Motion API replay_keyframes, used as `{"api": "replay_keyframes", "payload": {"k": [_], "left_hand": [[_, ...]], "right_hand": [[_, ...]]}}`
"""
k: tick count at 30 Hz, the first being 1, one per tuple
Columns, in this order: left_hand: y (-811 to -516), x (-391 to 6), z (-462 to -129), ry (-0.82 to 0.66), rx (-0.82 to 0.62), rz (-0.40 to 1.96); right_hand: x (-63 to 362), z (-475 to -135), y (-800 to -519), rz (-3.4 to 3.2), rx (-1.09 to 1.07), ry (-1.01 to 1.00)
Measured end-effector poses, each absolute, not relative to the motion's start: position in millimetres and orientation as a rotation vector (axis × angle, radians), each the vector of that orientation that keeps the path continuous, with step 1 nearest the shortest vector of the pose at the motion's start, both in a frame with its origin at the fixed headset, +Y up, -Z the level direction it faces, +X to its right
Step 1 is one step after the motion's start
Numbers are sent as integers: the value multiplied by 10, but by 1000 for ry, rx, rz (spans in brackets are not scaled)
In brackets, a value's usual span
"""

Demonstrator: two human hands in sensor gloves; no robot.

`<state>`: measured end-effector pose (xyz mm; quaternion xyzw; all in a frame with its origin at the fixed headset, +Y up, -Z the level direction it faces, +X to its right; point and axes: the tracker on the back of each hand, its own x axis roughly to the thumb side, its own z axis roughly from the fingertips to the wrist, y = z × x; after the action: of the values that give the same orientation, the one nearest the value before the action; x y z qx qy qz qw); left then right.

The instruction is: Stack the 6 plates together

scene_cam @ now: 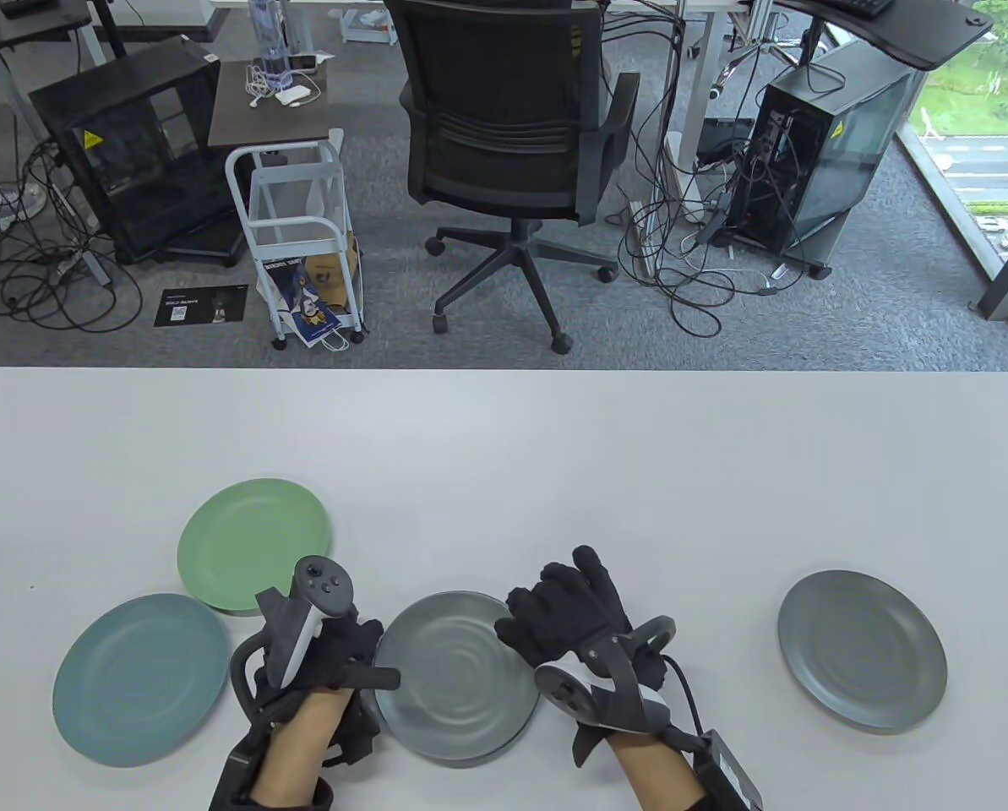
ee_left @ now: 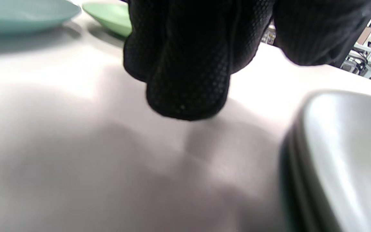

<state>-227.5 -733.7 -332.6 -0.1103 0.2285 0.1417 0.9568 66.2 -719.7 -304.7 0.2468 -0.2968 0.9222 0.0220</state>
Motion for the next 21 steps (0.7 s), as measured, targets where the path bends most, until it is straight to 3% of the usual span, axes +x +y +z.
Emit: {"api": "replay_keyframes", "payload": {"k": [11, 21], "left_hand": [[-7274, -2398, -3346, 566, 7, 62], [-7308, -2706, -3717, 633, -140, 60]], "right_hand": [[740, -3088, -7199, 2871, 711, -892], [776, -3141, -7235, 2878, 673, -835]]}}
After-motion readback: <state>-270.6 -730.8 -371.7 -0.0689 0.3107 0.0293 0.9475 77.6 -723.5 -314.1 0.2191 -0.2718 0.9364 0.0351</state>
